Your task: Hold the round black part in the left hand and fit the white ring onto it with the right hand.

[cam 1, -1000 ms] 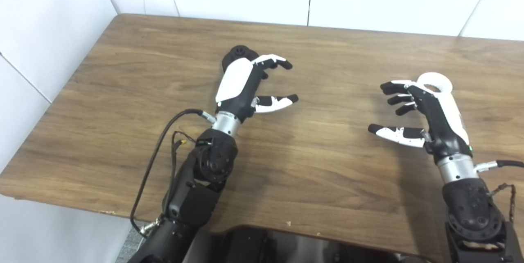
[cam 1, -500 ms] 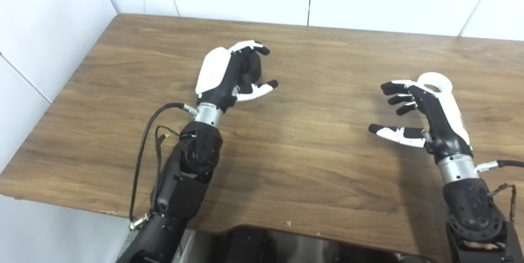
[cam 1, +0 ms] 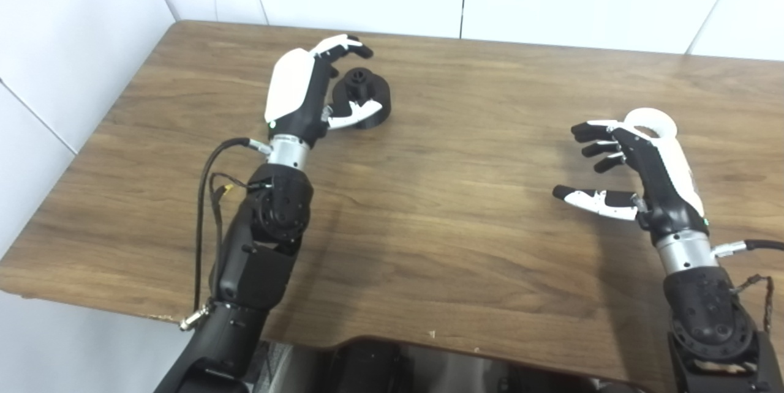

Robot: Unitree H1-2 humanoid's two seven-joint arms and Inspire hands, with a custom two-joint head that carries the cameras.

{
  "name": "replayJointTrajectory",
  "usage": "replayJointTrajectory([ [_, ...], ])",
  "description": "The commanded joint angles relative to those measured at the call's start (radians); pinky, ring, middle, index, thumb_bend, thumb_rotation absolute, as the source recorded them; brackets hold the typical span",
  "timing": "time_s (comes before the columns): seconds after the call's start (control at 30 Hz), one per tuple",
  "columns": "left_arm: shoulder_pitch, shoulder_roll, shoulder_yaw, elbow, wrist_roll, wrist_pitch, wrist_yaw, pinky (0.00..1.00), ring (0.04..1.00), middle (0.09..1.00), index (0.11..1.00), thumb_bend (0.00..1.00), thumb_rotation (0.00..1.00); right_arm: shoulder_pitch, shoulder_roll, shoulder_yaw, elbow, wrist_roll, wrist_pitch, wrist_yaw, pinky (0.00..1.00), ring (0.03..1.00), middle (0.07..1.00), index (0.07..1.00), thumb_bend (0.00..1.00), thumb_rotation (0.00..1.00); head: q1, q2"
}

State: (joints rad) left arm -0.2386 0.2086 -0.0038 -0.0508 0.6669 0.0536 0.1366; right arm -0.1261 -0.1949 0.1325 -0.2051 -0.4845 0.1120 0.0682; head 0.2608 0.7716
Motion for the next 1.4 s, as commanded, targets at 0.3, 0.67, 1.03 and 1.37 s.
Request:
replayJointTrajectory([
  [0.3,-0.076,0.069,0.02,0.013,0.035,0.058,0.028,0.69,0.861,0.888,0.685,0.71,0.28,-0.03,-0.004,-0.007,-0.013,0.0,-0.035,-0.02,0.54,0.657,0.712,0.698,0.73,0.08,-0.002,0.001],
  [0.67,-0.097,0.11,-0.004,0.077,0.053,0.128,0.009,0.9,0.996,0.997,0.755,0.81,0.36,-0.03,-0.008,-0.013,-0.011,0.011,-0.043,-0.019,0.55,0.661,0.713,0.699,0.73,0.07,-0.002,0.0],
  [1.03,-0.108,0.148,-0.061,0.104,0.069,0.196,-0.061,1.0,1.0,1.0,0.846,0.97,0.46,-0.027,-0.01,-0.013,-0.017,0.005,-0.043,-0.016,0.54,0.658,0.711,0.698,0.73,0.08,-0.006,0.002],
  [1.37,-0.12,0.169,-0.099,0.114,0.082,0.255,-0.121,1.0,1.0,1.0,0.887,1.0,0.56,-0.031,-0.01,-0.014,-0.019,0.004,-0.038,-0.014,0.53,0.655,0.713,0.698,0.73,0.07,-0.011,0.002],
])
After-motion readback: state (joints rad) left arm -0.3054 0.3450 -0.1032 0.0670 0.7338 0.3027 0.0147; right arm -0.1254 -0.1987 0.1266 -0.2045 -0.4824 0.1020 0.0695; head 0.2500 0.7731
